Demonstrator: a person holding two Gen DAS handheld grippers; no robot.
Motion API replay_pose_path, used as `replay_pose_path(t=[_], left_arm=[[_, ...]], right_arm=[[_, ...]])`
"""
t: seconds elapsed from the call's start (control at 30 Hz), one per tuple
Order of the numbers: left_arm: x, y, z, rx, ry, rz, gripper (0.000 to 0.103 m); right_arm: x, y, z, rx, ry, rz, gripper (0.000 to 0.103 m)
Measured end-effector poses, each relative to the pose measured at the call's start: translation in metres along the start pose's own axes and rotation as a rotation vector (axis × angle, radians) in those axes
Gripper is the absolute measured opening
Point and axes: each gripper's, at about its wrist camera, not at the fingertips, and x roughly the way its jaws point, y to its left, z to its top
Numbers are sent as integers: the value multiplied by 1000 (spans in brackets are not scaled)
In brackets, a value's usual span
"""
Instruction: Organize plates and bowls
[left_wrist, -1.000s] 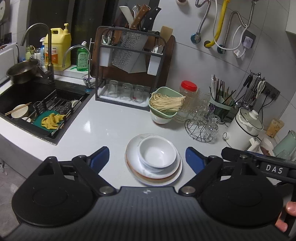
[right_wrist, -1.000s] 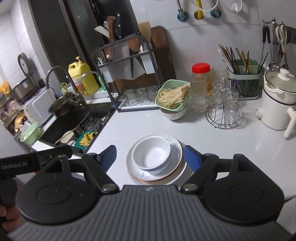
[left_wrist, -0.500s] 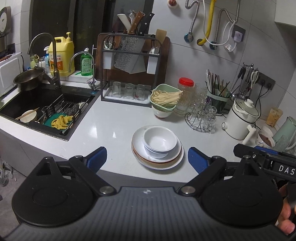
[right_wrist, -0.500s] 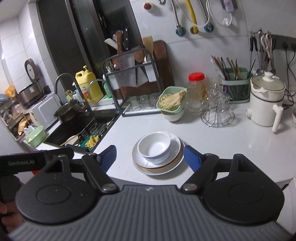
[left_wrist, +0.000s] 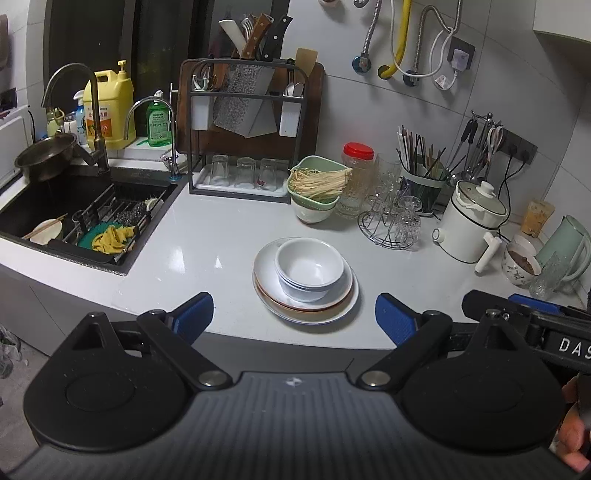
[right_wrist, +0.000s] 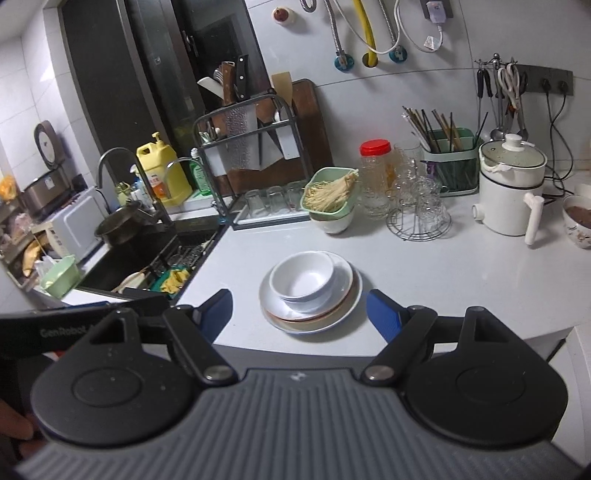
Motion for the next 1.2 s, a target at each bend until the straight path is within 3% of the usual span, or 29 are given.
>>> replay_pose_path(t=[0.6,1.2], left_arm=[[18,3,-4,-22,38,82,99],[43,-1,-8,-25,134,69,99]], right_arm=[[11,-8,-9,-30,40,-33,81],[26,-19,-12,-7,101,-53,81]])
